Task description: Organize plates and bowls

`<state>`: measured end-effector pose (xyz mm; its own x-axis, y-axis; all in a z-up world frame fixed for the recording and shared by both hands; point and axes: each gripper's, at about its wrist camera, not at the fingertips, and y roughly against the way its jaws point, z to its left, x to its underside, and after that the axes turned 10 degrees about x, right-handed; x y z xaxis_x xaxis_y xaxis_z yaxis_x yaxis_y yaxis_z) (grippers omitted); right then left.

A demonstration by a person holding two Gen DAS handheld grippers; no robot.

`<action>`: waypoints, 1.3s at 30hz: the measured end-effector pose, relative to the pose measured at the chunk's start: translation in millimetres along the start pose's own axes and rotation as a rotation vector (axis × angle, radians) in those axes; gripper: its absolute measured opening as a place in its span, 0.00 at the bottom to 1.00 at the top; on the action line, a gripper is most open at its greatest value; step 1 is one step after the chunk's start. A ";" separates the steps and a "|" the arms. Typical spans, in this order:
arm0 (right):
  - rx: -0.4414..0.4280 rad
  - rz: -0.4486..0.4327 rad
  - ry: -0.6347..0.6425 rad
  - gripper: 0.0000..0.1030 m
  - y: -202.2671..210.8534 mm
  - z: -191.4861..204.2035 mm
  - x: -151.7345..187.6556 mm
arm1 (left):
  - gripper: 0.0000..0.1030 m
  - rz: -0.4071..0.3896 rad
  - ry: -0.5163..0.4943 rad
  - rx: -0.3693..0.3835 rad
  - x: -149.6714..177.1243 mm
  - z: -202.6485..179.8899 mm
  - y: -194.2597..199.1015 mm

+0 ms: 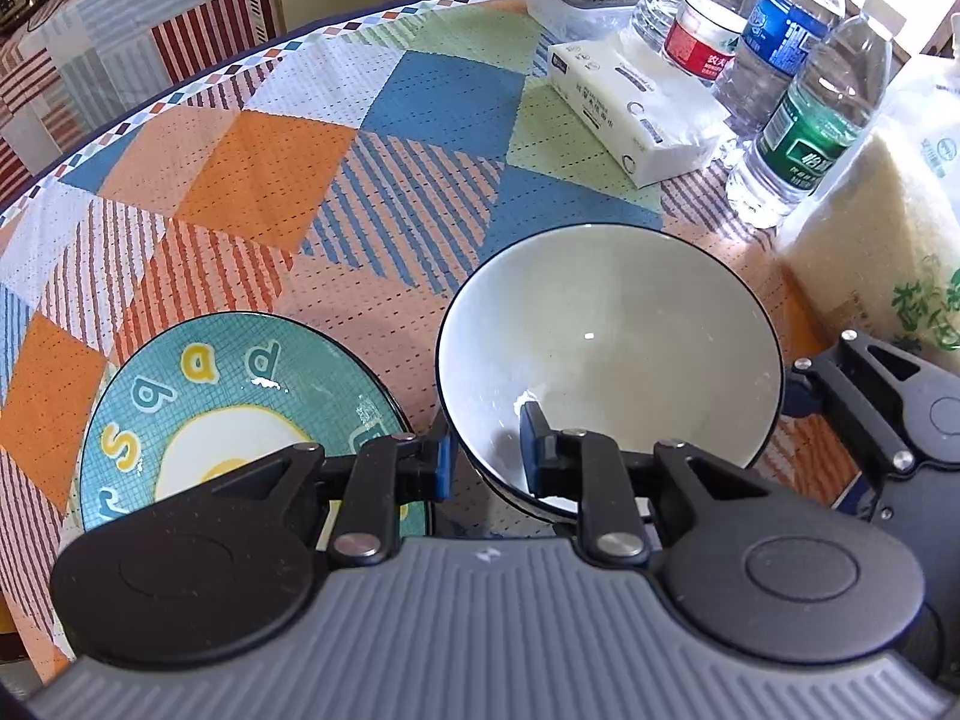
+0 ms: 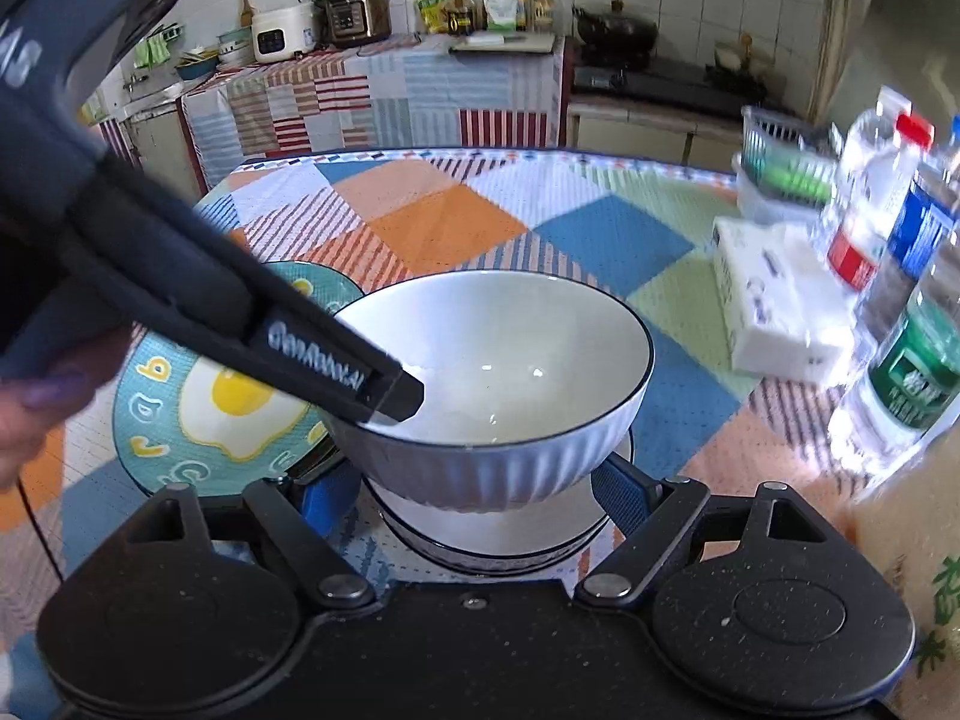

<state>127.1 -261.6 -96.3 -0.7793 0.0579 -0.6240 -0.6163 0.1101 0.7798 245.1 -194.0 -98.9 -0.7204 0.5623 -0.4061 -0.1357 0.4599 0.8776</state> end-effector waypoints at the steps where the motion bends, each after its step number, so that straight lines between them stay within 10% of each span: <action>1: -0.011 0.010 -0.009 0.85 -0.7 -2.0 -0.2 | 0.20 0.003 -0.001 0.001 0.2 0.0 -0.7; 11: 0.030 0.004 0.005 0.94 -2.2 -2.1 5.6 | 0.20 -0.029 -0.033 -0.034 7.4 -4.4 -5.6; 28: 0.065 -0.129 0.003 0.94 45.4 1.2 39.2 | 0.35 -0.201 0.141 0.118 44.7 19.9 52.0; 39: 0.077 -0.086 -0.017 0.94 1.4 12.5 60.6 | 0.46 -0.219 0.346 0.257 71.7 34.7 36.9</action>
<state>80.4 -245.5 -133.7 -0.7214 0.0615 -0.6897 -0.6698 0.1909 0.7176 212.2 -112.8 -104.4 -0.8834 0.1918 -0.4275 -0.1683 0.7217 0.6714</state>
